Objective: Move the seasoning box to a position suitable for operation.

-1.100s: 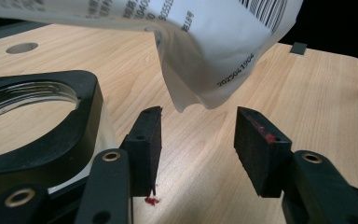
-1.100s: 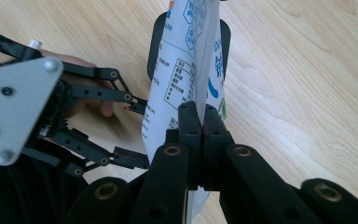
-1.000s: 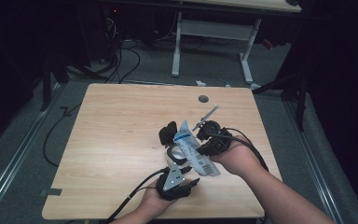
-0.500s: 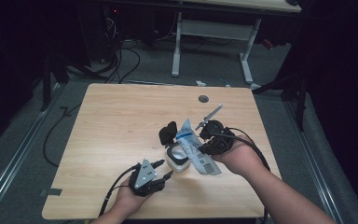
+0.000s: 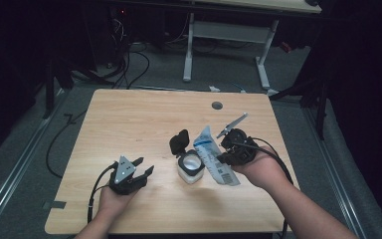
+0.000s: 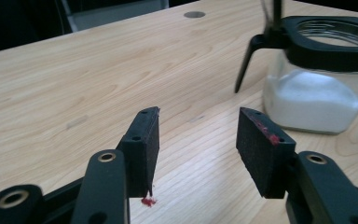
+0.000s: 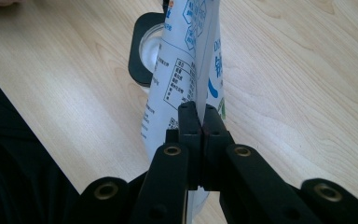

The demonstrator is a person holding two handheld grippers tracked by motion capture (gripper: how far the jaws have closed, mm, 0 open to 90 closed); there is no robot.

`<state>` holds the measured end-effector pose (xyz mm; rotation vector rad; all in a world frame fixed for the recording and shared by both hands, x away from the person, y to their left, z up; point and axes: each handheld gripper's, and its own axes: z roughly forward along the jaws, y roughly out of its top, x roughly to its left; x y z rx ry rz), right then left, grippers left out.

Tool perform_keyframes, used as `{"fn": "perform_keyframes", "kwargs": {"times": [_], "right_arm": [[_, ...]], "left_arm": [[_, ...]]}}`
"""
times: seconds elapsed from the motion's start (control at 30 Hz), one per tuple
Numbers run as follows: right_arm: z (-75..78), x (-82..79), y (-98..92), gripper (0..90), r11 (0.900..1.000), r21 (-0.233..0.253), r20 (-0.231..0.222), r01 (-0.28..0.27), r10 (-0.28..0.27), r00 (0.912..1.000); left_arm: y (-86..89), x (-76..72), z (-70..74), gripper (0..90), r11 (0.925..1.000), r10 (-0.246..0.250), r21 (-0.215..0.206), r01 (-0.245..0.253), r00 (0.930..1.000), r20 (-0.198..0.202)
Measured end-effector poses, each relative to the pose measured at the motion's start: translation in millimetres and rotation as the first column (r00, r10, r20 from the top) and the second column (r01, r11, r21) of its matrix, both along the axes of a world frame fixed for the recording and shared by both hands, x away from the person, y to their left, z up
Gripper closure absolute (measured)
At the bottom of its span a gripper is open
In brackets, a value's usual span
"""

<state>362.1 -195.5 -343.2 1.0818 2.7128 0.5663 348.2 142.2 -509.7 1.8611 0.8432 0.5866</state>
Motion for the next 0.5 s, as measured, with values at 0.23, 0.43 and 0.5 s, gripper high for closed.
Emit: {"fn": "perform_keyframes", "kwargs": {"times": [0.23, 0.43, 0.5], "right_arm": [[-6.5, -2.4, -17.5, 89.6, 0.999, 0.031, 0.015, 0.032, -0.033, 0.9994], [-13.1, -3.9, -38.4, 89.6, 0.996, 0.052, 0.052, 0.075, -0.078, 0.9956], [-16.0, -4.8, -46.1, 89.6, 0.993, 0.065, 0.065, 0.096, -0.100, 0.9929]], "left_arm": [[12.7, 4.8, -1.3, 49.3, 0.9995, 0.030, 0.000, -0.030, 0.9995, -0.011], [19.2, 8.3, -1.2, 48.8, 0.9991, 0.042, -0.006, -0.042, 0.9989, -0.021], [19.8, 9.2, -1.4, 48.9, 0.9992, 0.040, -0.001, -0.041, 0.9987, -0.029]]}}
